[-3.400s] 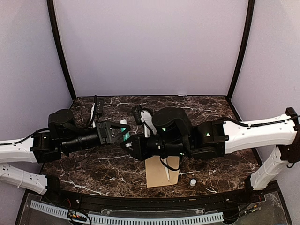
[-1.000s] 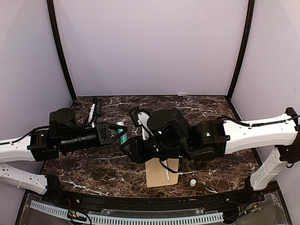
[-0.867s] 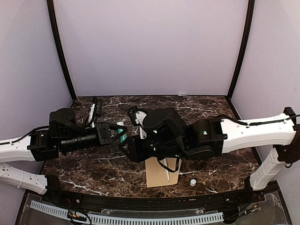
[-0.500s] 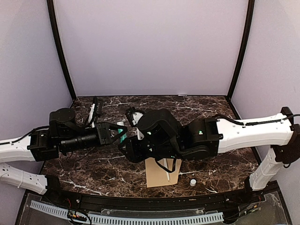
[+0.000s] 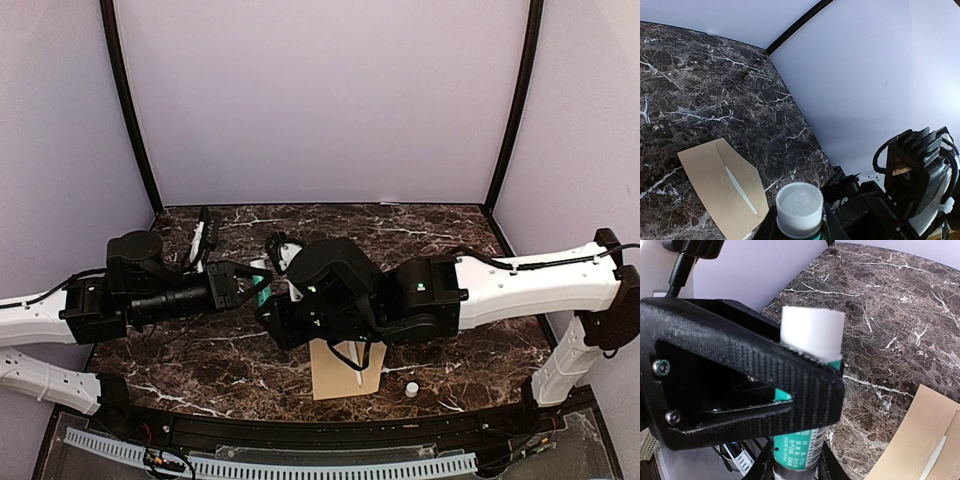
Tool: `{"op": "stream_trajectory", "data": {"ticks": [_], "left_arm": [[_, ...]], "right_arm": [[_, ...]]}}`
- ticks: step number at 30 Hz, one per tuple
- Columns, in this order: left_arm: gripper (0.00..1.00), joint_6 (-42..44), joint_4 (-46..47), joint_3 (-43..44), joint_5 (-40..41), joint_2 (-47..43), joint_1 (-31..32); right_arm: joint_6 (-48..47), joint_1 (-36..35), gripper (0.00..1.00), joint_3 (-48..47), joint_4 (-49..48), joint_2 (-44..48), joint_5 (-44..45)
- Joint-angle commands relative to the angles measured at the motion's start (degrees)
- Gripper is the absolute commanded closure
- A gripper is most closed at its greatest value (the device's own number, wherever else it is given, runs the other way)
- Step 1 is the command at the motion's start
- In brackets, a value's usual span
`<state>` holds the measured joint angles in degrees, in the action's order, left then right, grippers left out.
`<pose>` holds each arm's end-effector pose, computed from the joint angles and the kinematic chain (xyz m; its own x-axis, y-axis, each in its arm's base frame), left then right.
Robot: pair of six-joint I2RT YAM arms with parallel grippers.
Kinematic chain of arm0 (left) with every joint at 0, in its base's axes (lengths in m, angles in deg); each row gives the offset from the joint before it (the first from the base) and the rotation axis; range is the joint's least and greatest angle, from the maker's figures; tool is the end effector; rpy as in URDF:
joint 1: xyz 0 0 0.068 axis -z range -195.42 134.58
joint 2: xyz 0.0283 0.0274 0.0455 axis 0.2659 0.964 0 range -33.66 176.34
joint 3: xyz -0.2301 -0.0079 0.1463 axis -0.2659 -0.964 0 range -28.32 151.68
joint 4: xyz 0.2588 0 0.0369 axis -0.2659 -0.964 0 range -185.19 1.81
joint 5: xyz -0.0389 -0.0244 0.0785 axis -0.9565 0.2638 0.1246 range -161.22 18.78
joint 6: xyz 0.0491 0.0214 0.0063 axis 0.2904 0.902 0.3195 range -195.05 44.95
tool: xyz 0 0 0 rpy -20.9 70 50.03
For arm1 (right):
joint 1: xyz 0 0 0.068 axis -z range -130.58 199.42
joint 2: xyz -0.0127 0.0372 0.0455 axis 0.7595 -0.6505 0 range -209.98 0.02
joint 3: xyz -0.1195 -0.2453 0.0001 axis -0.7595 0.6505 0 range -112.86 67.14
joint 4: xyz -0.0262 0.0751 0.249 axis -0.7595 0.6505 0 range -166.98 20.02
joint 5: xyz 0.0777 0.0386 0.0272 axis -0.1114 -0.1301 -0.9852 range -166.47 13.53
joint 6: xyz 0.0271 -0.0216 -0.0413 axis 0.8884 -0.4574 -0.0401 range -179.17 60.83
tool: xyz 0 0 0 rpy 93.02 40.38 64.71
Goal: Place the letter into the envelope and seal it
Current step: Unscrew the solid glue.
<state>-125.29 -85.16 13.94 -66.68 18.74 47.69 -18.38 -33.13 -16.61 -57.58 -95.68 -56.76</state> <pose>0.1018 -0.1942 0.3250 -0.6921 -0.3297 -0.6421 0.5029 0.4179 -0.7566 0.0627 0.3852 0.3282 -0.6365 -0.1242 -0.7612 -0.6343 0.6458 0.4250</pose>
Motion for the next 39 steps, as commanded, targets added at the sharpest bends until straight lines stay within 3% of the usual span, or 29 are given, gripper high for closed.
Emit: {"op": "stream_trajectory", "data": {"ticks": [1,7,13,19,27,33,39], "left_arm": [[1.00,-0.2,1.7,1.3,-1.0,-0.1,-0.3],[1.00,0.2,2.7,1.0,-1.9,-0.4,-0.3],[1.00,1.9,7.9,-1.2,-6.4,-1.8,-0.4],[1.00,4.9,16.8,-2.6,-16.5,-2.5,-0.5],[1.00,7.0,27.3,-2.0,-31.7,-1.0,-0.5],[1.00,6.4,33.2,-1.1,-38.9,0.6,-0.5],[1.00,6.1,34.2,-0.8,-40.6,1.4,-0.5]], "right_arm": [[-0.5,-0.3,0.80,-1.2,-1.7,-0.4,1.9],[0.2,0.1,0.95,1.6,-5.0,1.8,0.7],[0.4,2.1,1.00,10.5,-18.3,8.1,-8.1],[1.9,4.5,1.00,18.7,-32.6,13.9,-18.6],[3.6,5.9,1.00,22.5,-46.1,16.3,-31.0],[3.7,6.2,1.00,23.6,-52.1,16.3,-36.5],[3.2,6.3,1.00,23.8,-53.6,15.7,-38.7]]}}
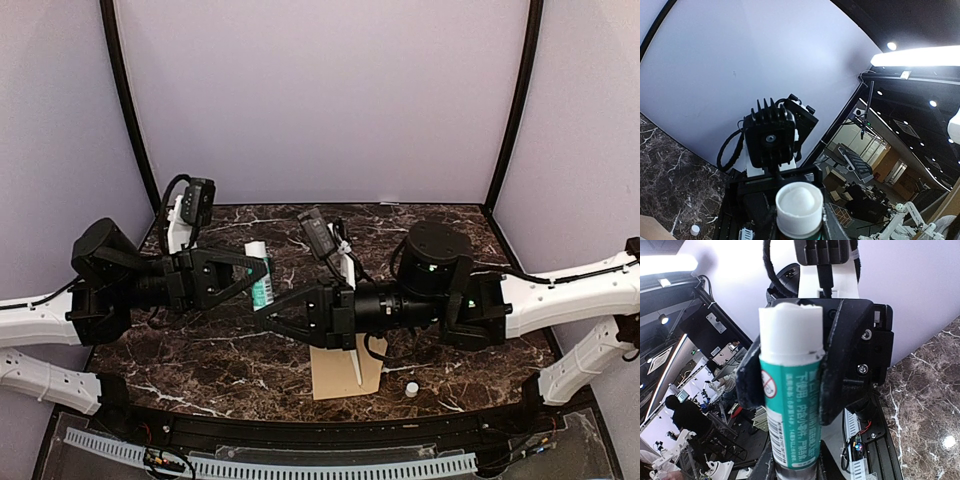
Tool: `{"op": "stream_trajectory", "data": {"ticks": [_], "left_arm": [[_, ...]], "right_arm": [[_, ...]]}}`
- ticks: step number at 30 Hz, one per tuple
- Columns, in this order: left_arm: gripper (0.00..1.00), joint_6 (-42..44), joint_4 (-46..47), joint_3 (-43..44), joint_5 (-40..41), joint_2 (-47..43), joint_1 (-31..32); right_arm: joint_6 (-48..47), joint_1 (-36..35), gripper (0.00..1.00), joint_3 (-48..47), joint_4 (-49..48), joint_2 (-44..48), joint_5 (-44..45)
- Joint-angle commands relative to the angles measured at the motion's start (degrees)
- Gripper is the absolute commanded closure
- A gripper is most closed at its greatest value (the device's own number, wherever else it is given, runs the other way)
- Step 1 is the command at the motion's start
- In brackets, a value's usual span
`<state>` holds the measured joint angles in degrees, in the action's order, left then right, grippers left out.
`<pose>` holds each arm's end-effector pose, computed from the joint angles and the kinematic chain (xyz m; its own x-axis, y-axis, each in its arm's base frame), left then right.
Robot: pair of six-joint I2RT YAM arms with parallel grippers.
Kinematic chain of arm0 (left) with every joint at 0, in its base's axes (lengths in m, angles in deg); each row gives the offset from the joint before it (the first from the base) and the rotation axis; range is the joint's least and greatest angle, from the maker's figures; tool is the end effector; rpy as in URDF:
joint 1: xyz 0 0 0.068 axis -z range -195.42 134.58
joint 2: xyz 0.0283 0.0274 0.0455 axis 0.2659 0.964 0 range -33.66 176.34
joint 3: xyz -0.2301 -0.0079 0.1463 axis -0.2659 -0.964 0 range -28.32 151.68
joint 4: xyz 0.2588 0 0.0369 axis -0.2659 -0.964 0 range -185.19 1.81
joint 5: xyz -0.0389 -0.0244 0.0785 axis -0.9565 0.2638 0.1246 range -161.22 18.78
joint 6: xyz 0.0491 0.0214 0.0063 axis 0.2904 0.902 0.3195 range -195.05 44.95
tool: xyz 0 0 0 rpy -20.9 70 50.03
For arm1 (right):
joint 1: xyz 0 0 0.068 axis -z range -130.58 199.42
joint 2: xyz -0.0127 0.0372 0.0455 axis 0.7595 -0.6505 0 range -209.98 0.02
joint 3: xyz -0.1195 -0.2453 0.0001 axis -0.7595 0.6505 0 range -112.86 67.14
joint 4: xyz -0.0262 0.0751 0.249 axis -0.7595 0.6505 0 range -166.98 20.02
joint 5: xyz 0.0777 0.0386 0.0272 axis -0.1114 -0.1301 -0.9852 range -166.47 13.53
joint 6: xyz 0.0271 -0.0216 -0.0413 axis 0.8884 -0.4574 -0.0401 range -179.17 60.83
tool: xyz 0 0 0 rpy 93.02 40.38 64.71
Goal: Place the letter into the envelope and seal it
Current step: Unscrew the solid glue.
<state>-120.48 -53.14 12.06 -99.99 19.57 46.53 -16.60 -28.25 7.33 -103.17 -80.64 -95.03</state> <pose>0.0845 -0.1947 0.3687 -0.5758 -0.2473 -0.7793 0.8164 -0.2244 -0.5321 0.0606 0.3294 0.3529 -0.6577 -0.0056 -0.7532 -0.7453 -0.1403 0.6518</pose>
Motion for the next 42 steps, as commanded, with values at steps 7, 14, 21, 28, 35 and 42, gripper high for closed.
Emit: {"op": "stream_trajectory", "data": {"ticks": [7,14,21,28,35,42], "left_arm": [[1.00,1.8,0.7,-0.5,-0.7,-2.8,0.6],[1.00,2.2,-15.3,-1.0,19.7,-9.0,0.4],[1.00,-2.1,-32.0,3.6,31.2,-5.3,0.3],[1.00,-4.4,-34.4,4.9,32.7,-1.8,0.2],[1.00,-5.0,-33.3,3.9,31.9,-1.2,0.2],[1.00,-5.1,-32.4,3.2,31.7,-0.8,0.2]], "right_arm": [[-0.3,1.6,0.81,1.6,-4.3,3.6,4.8],[-3.3,1.4,0.42,1.8,15.2,8.2,20.4],[-5.2,-2.0,0.41,-8.1,31.5,1.6,31.7],[-4.3,-5.1,0.57,-18.1,39.2,-7.5,37.4],[-2.7,-5.7,0.62,-21.2,41.2,-10.9,38.4],[-2.8,-5.7,0.65,-22.6,43.7,-11.6,40.5]]}}
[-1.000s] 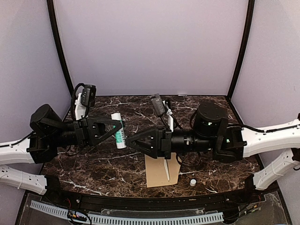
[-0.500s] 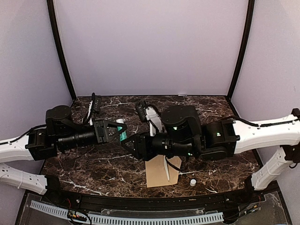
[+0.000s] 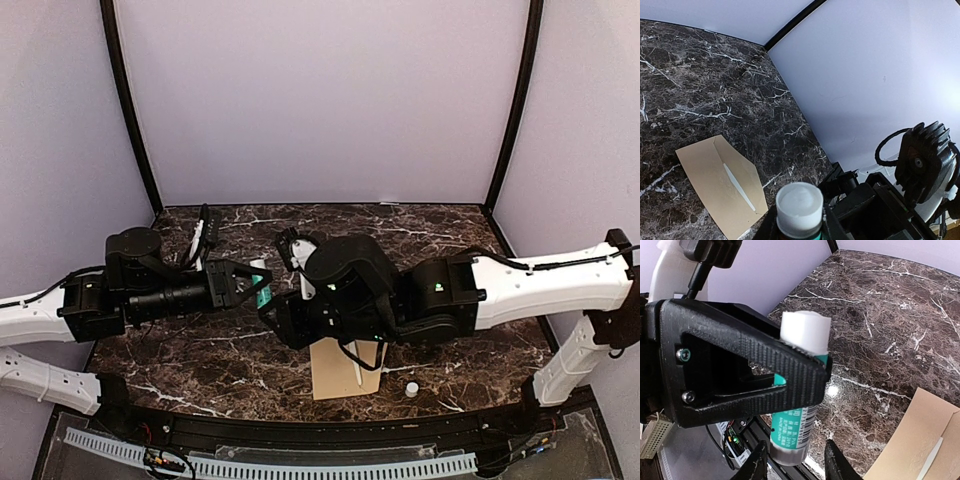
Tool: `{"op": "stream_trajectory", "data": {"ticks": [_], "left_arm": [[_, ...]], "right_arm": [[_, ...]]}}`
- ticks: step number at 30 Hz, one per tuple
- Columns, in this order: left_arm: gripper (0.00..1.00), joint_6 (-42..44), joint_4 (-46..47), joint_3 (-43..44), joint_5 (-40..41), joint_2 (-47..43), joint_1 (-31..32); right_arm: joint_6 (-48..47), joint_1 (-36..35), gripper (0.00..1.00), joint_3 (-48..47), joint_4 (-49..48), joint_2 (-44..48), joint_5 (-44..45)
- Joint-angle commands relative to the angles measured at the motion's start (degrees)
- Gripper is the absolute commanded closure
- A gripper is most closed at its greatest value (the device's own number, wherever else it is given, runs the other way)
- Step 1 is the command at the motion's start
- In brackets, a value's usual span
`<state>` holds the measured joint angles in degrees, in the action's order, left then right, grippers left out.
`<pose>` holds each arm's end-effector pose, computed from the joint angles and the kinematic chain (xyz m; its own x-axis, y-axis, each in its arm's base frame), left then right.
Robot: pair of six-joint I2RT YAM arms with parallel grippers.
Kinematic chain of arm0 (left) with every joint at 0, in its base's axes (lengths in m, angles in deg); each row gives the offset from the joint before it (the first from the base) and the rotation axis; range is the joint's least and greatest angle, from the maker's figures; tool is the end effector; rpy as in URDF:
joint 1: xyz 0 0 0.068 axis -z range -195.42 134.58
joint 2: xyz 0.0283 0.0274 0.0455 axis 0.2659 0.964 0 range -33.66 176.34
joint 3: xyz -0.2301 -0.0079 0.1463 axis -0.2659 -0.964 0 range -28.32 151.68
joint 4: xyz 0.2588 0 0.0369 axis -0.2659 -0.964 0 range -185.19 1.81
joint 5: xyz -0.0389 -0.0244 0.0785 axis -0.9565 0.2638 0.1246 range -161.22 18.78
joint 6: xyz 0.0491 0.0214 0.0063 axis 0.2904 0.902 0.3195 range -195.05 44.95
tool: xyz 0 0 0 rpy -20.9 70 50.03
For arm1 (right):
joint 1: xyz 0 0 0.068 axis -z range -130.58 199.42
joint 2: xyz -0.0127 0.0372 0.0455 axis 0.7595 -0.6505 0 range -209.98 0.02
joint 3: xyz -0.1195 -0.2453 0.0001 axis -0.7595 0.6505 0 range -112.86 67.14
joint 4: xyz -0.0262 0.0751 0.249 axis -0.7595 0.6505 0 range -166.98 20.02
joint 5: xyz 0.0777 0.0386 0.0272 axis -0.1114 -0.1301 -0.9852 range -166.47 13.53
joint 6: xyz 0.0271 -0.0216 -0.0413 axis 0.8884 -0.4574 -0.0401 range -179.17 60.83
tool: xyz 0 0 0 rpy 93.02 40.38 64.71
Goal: Place the letter into the envelope and seal it
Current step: Unscrew the solid glue.
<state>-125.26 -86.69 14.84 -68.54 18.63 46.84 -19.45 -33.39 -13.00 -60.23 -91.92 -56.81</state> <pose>0.1033 -0.1926 0.3281 -0.7024 -0.3135 -0.6390 0.5045 0.4140 -0.7577 0.0590 0.3710 0.3346 -0.6195 -0.1020 -0.7784 -0.6519 0.6193 0.4376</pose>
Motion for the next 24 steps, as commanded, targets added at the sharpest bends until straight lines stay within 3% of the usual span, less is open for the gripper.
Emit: {"op": "stream_trajectory", "data": {"ticks": [1,18,24], "left_arm": [[1.00,-0.3,1.2,0.4,0.2,0.3,-0.1],[1.00,-0.1,4.1,0.9,-1.5,2.5,-0.1],[1.00,-0.1,4.2,0.6,-1.8,2.2,-0.1]], "right_arm": [[-0.1,-0.6,0.66,-2.6,0.9,-0.5,2.3],[0.4,-0.2,0.67,-4.4,1.6,-3.5,1.5],[1.5,0.1,0.80,-3.4,1.0,-2.6,2.1]]}}
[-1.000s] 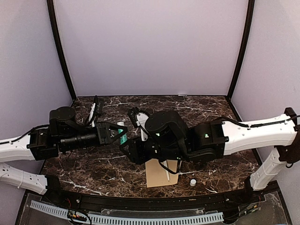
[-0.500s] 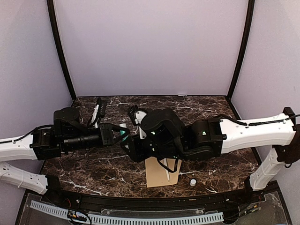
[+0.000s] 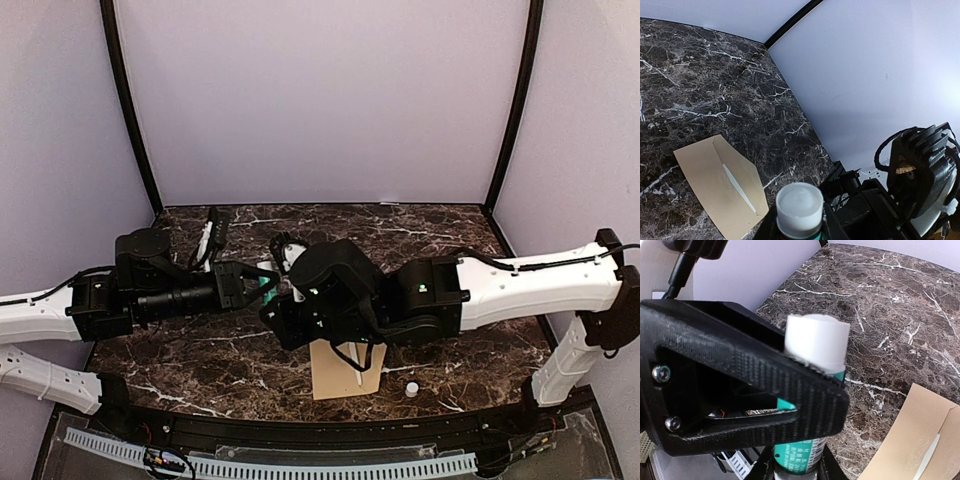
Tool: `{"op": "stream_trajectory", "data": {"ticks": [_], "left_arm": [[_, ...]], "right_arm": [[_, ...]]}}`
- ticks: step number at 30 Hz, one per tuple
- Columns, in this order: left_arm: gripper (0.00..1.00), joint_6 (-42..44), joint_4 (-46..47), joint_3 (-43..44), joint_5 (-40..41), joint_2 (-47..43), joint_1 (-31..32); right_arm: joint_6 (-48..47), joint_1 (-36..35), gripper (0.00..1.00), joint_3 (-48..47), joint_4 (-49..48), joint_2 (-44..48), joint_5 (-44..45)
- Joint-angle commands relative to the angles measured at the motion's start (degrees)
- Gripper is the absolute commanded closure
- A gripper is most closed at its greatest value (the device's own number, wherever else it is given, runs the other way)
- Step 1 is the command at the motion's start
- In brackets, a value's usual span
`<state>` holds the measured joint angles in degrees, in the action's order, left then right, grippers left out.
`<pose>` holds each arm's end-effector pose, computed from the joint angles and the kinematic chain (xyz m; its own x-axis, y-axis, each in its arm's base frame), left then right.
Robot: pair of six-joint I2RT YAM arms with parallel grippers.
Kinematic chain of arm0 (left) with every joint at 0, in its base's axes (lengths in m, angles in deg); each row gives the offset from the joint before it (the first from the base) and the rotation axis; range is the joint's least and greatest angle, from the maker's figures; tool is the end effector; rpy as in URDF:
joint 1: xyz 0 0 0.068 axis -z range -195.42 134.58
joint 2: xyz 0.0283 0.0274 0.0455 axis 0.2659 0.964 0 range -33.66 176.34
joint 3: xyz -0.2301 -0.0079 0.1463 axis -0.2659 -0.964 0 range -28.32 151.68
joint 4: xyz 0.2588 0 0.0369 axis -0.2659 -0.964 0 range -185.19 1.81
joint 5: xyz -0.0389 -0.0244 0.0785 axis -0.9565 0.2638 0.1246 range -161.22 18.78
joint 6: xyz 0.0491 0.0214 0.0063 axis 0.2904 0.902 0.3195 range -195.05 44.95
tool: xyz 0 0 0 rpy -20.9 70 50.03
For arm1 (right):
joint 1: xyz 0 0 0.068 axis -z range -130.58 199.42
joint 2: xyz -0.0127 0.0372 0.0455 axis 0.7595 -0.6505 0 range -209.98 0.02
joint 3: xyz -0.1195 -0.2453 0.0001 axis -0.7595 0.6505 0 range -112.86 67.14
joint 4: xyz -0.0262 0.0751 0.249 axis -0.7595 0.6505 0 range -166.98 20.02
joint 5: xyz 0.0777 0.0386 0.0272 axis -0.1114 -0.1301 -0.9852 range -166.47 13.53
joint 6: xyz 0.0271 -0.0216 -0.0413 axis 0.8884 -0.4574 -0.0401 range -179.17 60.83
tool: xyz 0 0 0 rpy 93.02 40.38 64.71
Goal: Place the letter into the envelope and seal it
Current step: Unscrew the solid glue.
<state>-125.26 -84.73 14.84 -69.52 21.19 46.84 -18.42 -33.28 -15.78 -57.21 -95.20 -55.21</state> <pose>0.1074 -0.2017 0.3227 -0.7120 -0.2963 -0.6366 0.5062 0.4116 -0.7578 0.0621 0.3822 0.3259 -0.6291 -0.1227 -0.7676 -0.6266 0.6645 0.4073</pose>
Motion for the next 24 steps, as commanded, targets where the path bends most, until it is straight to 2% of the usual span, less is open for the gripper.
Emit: {"op": "stream_trajectory", "data": {"ticks": [1,6,11,16,24], "left_arm": [[1.00,-0.1,2.3,0.6,-0.8,-0.4,-0.1],[1.00,0.0,2.5,0.3,-1.2,-1.1,0.0],[1.00,2.1,8.1,-1.3,-6.1,-2.2,-0.1],[1.00,4.5,16.0,-2.0,-15.3,-2.4,-0.2],[1.00,5.0,28.8,-2.7,-30.4,-2.2,-0.2]], "right_arm": [[0.6,0.1,0.83,-0.1,-2.5,1.0,0.5],[1.3,0.9,0.95,3.9,-7.6,4.0,-2.1],[1.9,2.8,1.00,11.8,-19.9,10.1,-10.5],[2.4,5.0,1.00,18.3,-32.2,14.4,-20.6],[2.3,5.7,1.00,21.9,-48.7,15.6,-37.3]]}}
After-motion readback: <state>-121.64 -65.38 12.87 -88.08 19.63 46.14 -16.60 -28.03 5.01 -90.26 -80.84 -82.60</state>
